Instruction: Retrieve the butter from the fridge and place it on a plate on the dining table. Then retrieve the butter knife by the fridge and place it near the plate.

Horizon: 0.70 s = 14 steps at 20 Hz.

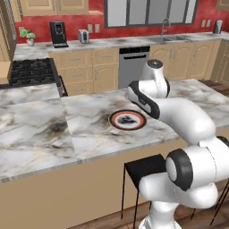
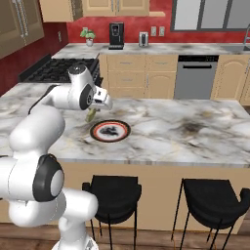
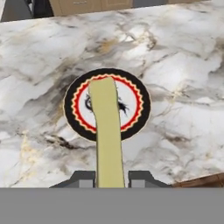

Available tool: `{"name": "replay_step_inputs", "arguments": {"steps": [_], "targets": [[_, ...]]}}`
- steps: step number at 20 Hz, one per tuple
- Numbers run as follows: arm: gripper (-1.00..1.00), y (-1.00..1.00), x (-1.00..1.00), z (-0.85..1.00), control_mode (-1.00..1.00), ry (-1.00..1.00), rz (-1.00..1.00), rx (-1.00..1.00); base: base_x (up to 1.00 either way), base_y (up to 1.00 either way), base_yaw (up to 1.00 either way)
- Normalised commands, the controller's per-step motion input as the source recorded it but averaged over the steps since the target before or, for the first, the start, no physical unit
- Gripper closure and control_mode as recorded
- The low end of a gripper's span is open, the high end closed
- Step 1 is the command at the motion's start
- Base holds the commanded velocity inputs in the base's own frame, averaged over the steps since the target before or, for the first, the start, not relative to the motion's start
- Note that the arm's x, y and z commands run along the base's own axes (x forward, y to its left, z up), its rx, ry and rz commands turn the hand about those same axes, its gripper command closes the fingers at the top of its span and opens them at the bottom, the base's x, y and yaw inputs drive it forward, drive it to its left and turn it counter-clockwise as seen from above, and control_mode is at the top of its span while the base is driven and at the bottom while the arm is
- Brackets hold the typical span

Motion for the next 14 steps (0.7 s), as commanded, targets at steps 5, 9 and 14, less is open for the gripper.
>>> {"name": "replay_step_inputs", "arguments": {"steps": [5, 9, 14], "targets": [[1.00, 0.00, 0.11, -0.44, -1.00, 0.00, 0.00, -0.06, 0.00, 0.00, 0.00], [1.00, -0.01, 0.22, -0.66, -1.00, 0.04, 0.00, -0.01, 0.00, 0.00, 0.00], [1.00, -0.03, 0.41, -0.43, -1.00, 0.08, 0.02, 0.00, 0.00, 0.00, 0.00]]}}
